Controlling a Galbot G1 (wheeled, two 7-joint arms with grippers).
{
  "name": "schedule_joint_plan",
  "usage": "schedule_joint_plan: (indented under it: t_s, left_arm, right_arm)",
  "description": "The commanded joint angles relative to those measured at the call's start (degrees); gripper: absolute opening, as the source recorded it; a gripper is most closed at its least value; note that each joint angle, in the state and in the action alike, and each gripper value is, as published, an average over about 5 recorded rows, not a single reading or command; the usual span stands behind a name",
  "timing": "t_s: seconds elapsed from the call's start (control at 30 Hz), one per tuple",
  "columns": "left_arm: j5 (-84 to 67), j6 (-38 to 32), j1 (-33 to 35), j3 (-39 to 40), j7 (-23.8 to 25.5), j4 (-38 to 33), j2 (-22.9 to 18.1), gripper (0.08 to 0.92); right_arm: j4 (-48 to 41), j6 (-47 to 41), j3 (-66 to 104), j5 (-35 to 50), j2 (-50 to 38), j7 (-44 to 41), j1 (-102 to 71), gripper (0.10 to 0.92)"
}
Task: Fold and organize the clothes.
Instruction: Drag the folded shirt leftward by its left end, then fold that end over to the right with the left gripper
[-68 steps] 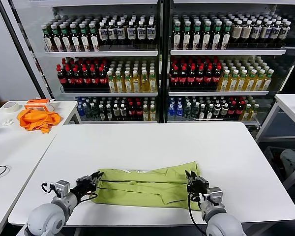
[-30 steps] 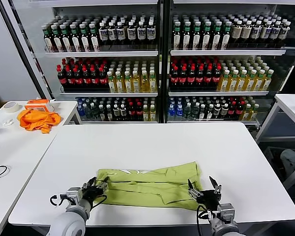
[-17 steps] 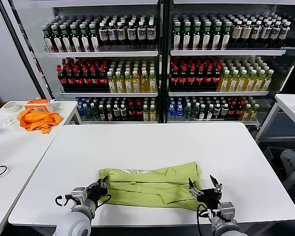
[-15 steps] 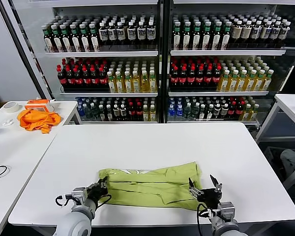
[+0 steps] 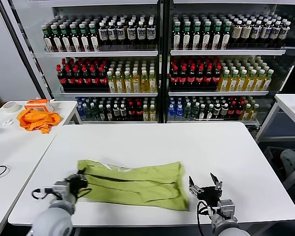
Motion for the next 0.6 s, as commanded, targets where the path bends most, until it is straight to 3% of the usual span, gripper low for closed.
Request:
schedule_joint_plan:
  t_s: [0.03,0.13,0.43,0.6]
  left_arm:
    - [5.97,1.51,6.63,-17.46,0.31,-1.60,11.07,0.094]
    - [6.03,1.51,5.40,-16.32,-0.01,-1.04,10.90,0.094]
    - [-12.55,1.59,1.11,-2.86,-0.47,-9.43,3.84,0.094]
    - [-16.84,1.60,-1.54,2.17,-0.64,-9.93,1.85,0.094]
  right_arm:
    - [-0.12,0.02,-0.12,0.01,0.07,0.00,0.62,0.823]
    - [-0.27,0.07,-0.25,-0.05,0.04,-0.01,0.45,0.823]
    - [0.31,-0.40,0.32,-0.35,-0.84,0.50,-0.04,0.823]
    - [0.42,-1.01,0.07,-0.87,-0.53,0.92,0.36,0.823]
